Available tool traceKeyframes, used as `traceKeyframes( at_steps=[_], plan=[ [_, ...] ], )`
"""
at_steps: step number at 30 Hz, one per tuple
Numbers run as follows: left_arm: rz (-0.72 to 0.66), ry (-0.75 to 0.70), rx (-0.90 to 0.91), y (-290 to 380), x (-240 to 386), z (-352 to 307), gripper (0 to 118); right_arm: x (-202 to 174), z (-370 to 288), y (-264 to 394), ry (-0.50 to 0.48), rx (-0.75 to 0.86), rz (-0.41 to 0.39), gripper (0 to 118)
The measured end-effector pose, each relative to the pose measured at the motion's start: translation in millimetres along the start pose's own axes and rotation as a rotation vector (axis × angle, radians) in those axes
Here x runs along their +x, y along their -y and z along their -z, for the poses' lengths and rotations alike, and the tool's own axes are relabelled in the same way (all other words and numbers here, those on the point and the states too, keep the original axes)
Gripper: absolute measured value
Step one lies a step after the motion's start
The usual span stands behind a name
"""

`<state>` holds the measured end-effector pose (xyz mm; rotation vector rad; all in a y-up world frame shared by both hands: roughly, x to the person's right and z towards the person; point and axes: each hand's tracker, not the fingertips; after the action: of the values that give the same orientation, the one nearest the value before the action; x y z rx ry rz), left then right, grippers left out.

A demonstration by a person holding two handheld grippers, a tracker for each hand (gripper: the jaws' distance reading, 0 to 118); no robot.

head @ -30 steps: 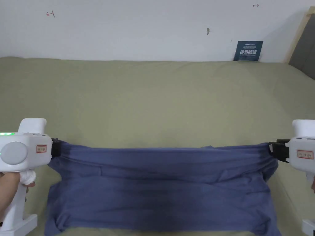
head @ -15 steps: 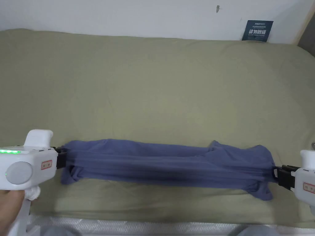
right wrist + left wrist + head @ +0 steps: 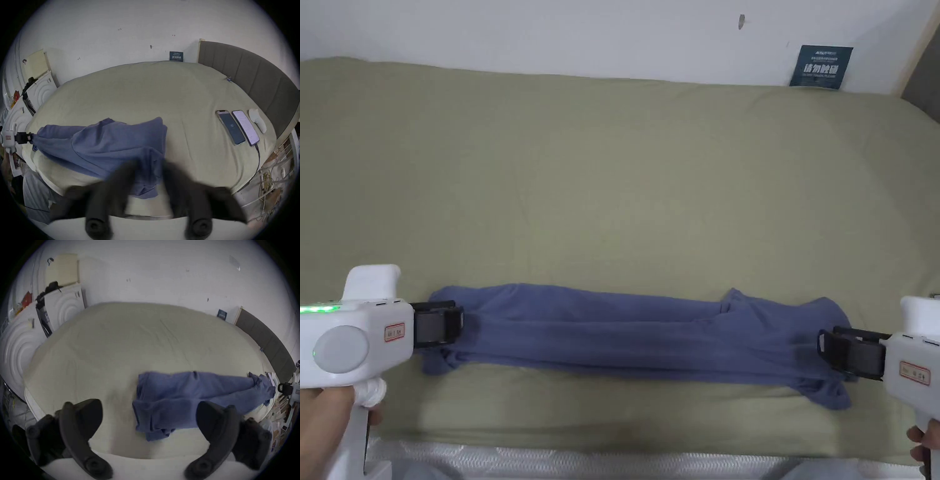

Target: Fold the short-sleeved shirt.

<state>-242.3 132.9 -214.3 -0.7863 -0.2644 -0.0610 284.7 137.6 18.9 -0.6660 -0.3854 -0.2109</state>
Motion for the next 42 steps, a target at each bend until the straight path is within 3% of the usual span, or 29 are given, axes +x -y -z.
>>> traceKeyframes(
  at_steps=[3, 4, 5, 6, 7, 8, 11, 13, 19, 28, 30, 35, 37, 38, 39, 40, 41, 42],
  plan=[
    [0.029, 0.002, 0.059, -8.7, 13.3, -12.2, 108, -20.3, 6.3, -15.7, -0.043, -0.007, -0.071, 109],
    [0.032, -0.005, 0.08, -11.3, 17.7, -15.6, 97, -28.8, 7.4, -19.2, -0.033, 0.029, -0.087, 100],
    [0.035, 0.003, 0.1, -13.3, 22.2, -19.4, 77, -37.8, 7.0, -21.4, -0.031, 0.078, -0.11, 81],
    [0.047, 0.002, 0.125, -14.3, 27.6, -21.3, 45, -46.1, 7.5, -23.2, -0.031, 0.108, -0.134, 50],
    [0.068, 0.017, 0.131, -13.9, 33.5, -20.1, 2, -59.4, 3.1, -25.2, -0.034, 0.14, -0.139, 1],
    [0.077, 0.01, 0.135, -13.8, 38.2, -19.3, 1, -69.0, 4.3, -25.1, -0.007, 0.161, -0.145, 0],
    [0.076, 0.023, 0.168, -12.1, 44.6, -19.5, 0, -90.5, 4.6, -24.1, -0.047, 0.247, -0.126, 0],
    [0.045, 0.043, 0.177, -14.7, 47.0, -21.1, 0, -110.0, 5.5, -21.3, 0.006, 0.311, -0.171, 0],
    [-0.006, 0.091, 0.194, -21.6, 52.3, -17.5, 0, -152.3, 6.2, -11.0, -0.003, 0.367, -0.168, 0],
    [-0.281, 0.451, -0.257, -66.1, -41.8, 36.3, 1, -192.3, 6.5, -7.0, -0.002, 0.445, -0.206, 0],
    [-0.313, 0.421, -0.323, -69.2, -65.6, 52.3, 1, -196.8, 7.2, -5.9, -0.011, 0.444, -0.195, 0],
    [-0.342, 0.513, -0.414, -64.2, -96.6, 68.6, 1, -199.2, 18.2, -4.5, -0.022, 0.414, -0.175, 0],
    [-0.35, 0.531, -0.419, -63.0, -96.9, 71.2, 6, -198.1, 22.0, -4.5, -0.025, 0.4, -0.164, 0],
    [-0.357, 0.529, -0.427, -60.9, -98.9, 73.9, 14, -197.6, 23.4, -5.0, -0.027, 0.39, -0.158, 0],
    [-0.358, 0.532, -0.436, -58.2, -101.1, 76.1, 33, -197.8, 24.1, -5.6, -0.029, 0.385, -0.15, 0],
    [-0.357, 0.533, -0.451, -59.8, -97.5, 77.7, 79, -197.7, 24.4, -5.8, -0.032, 0.383, -0.152, 0],
    [-0.354, 0.54, -0.468, -57.0, -97.5, 80.3, 112, -198.0, 24.6, -5.9, -0.03, 0.379, -0.158, 0],
    [-0.343, 0.539, -0.486, -53.1, -96.1, 83.6, 118, -197.9, 24.7, -5.8, -0.029, 0.38, -0.164, 0]
  ],
)
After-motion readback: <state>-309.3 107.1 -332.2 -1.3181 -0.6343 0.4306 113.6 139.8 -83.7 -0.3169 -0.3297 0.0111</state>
